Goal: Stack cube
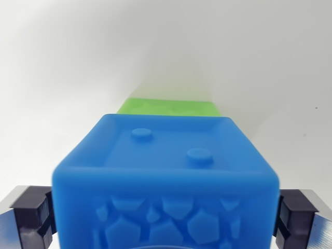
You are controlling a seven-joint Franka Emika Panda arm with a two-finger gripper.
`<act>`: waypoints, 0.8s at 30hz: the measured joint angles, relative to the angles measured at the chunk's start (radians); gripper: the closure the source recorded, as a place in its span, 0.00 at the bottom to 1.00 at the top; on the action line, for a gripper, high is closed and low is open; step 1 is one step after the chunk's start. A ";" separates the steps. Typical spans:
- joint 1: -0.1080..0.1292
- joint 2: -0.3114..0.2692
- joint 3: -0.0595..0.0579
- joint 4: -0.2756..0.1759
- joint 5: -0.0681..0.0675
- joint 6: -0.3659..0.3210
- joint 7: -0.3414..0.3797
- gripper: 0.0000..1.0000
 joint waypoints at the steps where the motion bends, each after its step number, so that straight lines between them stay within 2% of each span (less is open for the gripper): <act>1: 0.000 0.000 0.000 0.000 0.000 0.000 0.000 0.00; 13: 0.001 -0.021 -0.001 -0.002 0.000 -0.015 0.000 0.00; 24: 0.004 -0.071 -0.006 -0.009 -0.002 -0.057 0.001 0.00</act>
